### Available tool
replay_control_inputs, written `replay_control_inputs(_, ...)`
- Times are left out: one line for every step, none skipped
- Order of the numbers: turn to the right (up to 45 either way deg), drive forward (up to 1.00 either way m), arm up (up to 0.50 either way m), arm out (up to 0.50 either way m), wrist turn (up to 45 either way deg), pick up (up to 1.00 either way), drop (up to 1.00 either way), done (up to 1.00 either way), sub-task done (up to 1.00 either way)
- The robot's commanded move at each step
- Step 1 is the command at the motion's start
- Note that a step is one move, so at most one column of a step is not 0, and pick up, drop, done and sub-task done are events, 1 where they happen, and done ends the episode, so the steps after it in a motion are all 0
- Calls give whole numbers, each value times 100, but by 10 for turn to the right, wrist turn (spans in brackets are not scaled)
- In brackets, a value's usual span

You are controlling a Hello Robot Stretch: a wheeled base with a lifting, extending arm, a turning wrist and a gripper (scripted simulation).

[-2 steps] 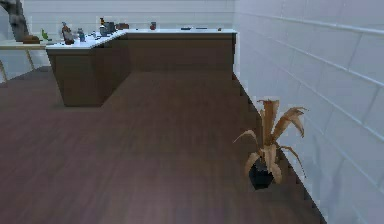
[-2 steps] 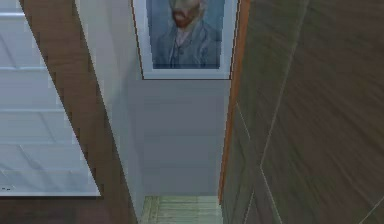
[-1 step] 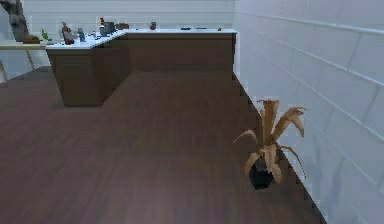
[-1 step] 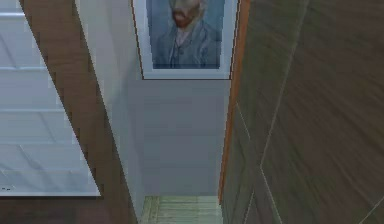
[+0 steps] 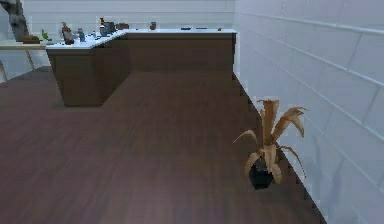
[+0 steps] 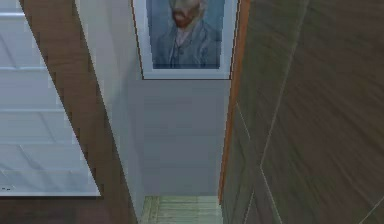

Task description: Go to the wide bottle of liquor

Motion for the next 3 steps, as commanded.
replay_control_inputs(450, 0, 0, 0, 0, 0, 0, 0, 0)
replay_control_inputs(390, 0, 0, 0, 0, 0, 0, 0, 0)
replay_control_inputs(450, 0, 0, 0, 0, 0, 0, 0, 0)
